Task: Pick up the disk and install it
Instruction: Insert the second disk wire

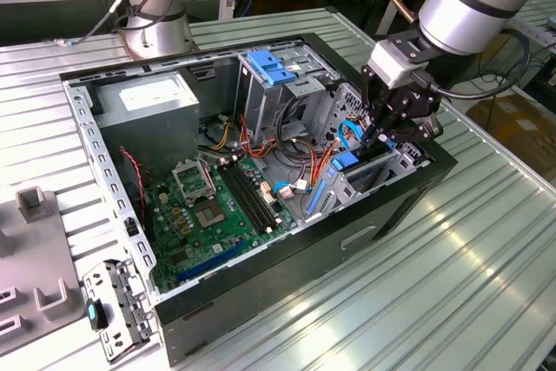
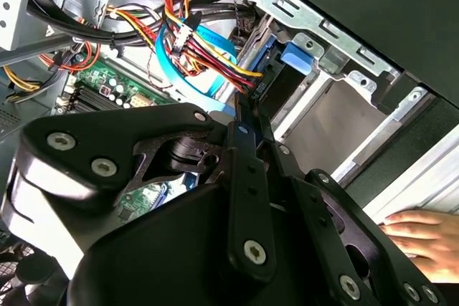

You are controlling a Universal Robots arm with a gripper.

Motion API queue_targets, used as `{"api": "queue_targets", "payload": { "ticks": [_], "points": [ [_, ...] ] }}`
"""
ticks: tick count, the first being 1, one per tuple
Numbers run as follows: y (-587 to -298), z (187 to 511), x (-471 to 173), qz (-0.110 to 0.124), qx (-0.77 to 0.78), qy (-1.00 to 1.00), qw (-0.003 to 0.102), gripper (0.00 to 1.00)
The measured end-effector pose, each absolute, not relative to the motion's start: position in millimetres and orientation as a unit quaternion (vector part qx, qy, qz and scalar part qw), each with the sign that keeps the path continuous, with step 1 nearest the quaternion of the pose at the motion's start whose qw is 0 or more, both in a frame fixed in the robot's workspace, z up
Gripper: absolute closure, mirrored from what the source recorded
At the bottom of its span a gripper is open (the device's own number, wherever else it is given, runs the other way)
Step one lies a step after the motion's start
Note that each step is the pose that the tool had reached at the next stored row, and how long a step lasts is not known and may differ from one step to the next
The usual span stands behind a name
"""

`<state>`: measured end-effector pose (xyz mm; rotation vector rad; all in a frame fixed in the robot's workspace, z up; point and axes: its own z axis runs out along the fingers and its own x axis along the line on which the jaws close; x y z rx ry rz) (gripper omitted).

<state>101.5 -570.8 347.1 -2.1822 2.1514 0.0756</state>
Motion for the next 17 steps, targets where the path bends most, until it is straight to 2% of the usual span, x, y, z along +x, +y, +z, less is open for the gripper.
{"api": "queue_targets", "payload": {
  "ticks": [13, 14, 15, 17],
  "points": [
    [-571.8, 337.2, 101.6, 0.025, -0.711, 0.701, 0.039, 0.84],
    [-571.8, 339.5, 101.5, 0.025, -0.711, 0.701, 0.039, 0.83],
    [-571.8, 348.8, 101.5, 0.024, -0.711, 0.701, 0.038, 0.76],
    [-571.8, 356.6, 101.5, 0.024, -0.711, 0.701, 0.038, 0.76]
  ]
}}
